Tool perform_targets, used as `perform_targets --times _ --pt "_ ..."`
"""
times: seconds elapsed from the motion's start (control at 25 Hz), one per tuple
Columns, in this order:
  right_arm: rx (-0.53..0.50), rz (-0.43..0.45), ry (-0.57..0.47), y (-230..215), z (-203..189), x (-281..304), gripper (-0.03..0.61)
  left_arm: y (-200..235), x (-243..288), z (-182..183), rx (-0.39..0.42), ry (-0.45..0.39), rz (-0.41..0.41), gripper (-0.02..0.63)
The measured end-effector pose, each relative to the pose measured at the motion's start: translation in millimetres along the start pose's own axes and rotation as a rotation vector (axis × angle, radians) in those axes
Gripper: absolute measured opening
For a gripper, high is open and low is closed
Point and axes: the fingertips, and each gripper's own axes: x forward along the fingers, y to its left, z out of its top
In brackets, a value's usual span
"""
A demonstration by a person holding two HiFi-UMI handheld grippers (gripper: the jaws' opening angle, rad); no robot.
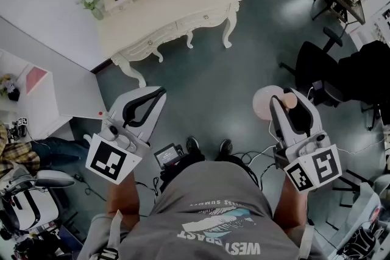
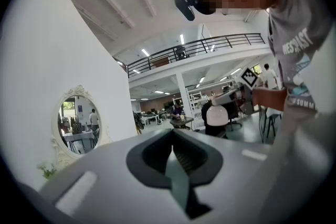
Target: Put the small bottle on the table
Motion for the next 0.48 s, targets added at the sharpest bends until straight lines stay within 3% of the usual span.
perform_targets --times 0.48 --pt "0.019 -0.023 0.001 2.5 -5.4 8.2 0.143 8.2 1.6 -9.0 -0.004 0.003 -0.024 0.003"
